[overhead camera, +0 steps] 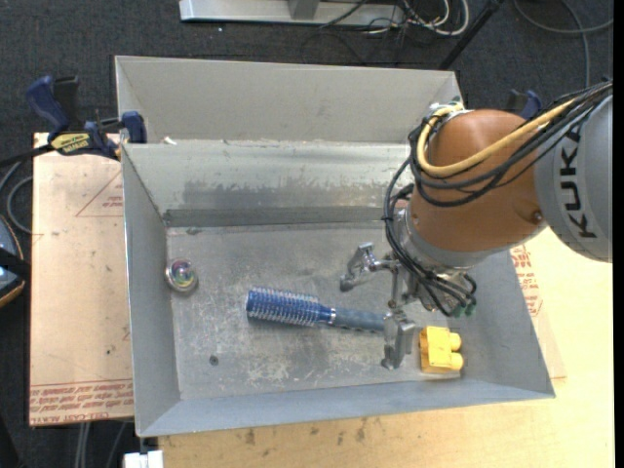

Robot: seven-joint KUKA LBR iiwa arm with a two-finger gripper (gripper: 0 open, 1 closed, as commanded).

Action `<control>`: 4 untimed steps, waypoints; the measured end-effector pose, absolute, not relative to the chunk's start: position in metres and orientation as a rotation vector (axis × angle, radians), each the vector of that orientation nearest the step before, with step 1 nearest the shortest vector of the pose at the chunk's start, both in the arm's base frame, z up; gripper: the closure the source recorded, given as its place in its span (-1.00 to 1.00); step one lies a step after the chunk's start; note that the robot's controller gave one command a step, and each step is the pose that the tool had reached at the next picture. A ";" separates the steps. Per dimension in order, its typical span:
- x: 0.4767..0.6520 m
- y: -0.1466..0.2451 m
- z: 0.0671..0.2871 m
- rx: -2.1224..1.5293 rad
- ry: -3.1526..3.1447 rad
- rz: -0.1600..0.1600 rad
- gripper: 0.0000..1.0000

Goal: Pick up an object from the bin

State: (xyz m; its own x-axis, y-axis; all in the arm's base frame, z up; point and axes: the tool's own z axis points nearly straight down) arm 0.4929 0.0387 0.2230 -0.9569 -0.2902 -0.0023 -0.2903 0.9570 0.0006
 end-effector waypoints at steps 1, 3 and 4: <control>0.503 0.083 0.074 -0.491 3.085 0.002 -1.00; 0.516 -0.113 0.119 -0.708 3.056 -0.007 -1.00; 0.509 -0.125 0.073 -0.577 3.075 0.001 -1.00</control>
Offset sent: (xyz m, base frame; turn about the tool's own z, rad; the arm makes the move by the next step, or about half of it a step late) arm 0.0041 0.0425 -0.1530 -0.0202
